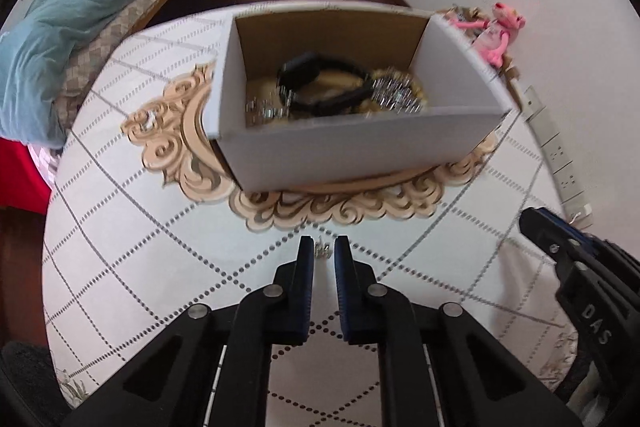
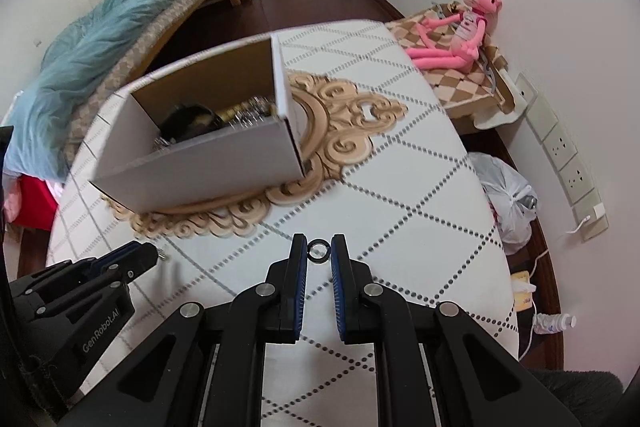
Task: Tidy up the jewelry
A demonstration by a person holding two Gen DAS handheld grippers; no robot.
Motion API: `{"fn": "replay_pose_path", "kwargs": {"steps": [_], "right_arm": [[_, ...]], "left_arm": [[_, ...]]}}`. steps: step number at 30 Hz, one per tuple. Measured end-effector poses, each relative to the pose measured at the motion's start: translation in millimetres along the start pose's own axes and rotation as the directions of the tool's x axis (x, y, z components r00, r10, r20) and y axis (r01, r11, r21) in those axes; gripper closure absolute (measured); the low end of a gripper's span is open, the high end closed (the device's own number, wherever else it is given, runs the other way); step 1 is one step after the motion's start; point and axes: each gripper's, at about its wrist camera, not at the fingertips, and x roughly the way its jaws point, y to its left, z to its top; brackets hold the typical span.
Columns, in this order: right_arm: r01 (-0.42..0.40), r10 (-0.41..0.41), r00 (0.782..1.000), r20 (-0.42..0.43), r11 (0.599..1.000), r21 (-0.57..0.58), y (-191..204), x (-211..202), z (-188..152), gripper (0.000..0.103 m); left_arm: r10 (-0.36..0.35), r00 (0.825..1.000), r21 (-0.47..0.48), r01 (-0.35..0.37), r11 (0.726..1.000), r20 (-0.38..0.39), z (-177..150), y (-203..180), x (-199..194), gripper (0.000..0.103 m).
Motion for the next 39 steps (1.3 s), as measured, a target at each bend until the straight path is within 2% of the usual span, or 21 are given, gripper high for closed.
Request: {"fn": "replay_pose_path", "kwargs": {"steps": [5,10,15,18,21,24,26,28,31,35,39], "right_arm": [[-0.046,0.047,0.998,0.048,0.999,-0.008,10,-21,22,0.091],[-0.086,0.088,0.992,0.095,0.996,-0.026,21,-35,58,0.091],[-0.098,0.101,0.989,0.111,0.995,-0.027,24,-30,92,0.091],[-0.126,0.126,0.988,0.091,0.992,-0.006,23,-20,107,0.091],[-0.138,0.137,0.986,0.096,0.99,0.003,23,-21,109,0.091],[-0.132,0.131,0.986,0.099,0.991,-0.006,21,-26,92,0.091],[-0.123,0.123,0.988,0.091,0.992,-0.006,16,-26,77,0.091],[-0.108,0.108,0.991,0.081,0.994,-0.002,10,-25,59,0.091],[-0.096,0.095,0.995,0.039,0.995,0.027,-1,-18,34,0.091],[-0.082,0.082,0.997,-0.002,0.994,0.073,-17,-8,11,0.091],[-0.061,0.062,0.998,-0.005,0.994,0.095,-30,-6,3,0.091]], "left_arm": [[-0.044,0.996,-0.001,0.044,0.999,0.072,25,-1,-37,0.095],[-0.089,0.987,-0.019,0.093,0.996,0.134,67,15,-66,0.095],[-0.081,0.981,-0.038,0.089,0.995,0.175,104,32,-77,0.095],[-0.079,0.982,-0.033,0.086,0.996,0.173,116,37,-76,0.095],[-0.088,0.985,-0.049,0.096,0.994,0.149,104,39,-76,0.093],[-0.053,0.992,-0.06,0.06,0.996,0.112,74,37,-72,0.08],[-0.02,0.997,-0.076,0.025,0.997,0.07,50,36,-60,0.034],[-0.035,0.998,-0.109,0.04,0.993,0.047,26,39,-44,0.033],[-0.028,1.0,-0.11,0.027,0.994,-0.008,6,36,-18,0.033],[0.003,0.999,-0.084,-0.006,0.996,-0.04,-7,25,8,0.033],[0.013,0.999,-0.065,-0.015,0.998,-0.038,-10,15,23,0.033]]}}
